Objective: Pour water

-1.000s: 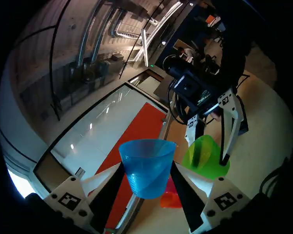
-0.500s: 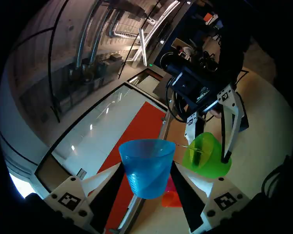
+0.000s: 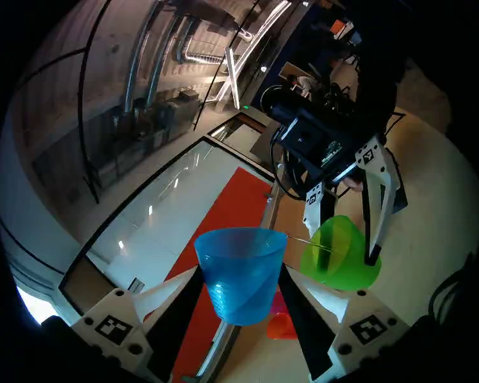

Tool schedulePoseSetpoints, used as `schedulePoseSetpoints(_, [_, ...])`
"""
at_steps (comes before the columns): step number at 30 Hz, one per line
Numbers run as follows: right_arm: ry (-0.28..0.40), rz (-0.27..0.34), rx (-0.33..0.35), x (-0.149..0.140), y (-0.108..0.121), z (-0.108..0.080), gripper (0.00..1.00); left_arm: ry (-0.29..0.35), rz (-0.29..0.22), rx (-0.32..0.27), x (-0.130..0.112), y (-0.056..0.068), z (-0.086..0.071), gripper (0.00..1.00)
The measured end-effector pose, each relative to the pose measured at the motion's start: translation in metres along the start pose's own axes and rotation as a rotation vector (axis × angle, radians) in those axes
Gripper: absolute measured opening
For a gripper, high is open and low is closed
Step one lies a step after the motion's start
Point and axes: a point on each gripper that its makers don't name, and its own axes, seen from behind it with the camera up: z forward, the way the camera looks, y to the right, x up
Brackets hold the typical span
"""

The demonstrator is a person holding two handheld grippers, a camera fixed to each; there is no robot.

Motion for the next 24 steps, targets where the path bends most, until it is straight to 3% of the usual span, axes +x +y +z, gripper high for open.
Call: schedulePoseSetpoints(24, [0.0,-0.006,0.004,-0.0031,-0.0023,-0.0011,0.86,-0.005,0.024,0.003,-0.0014,-0.0008,0.0014,0.81])
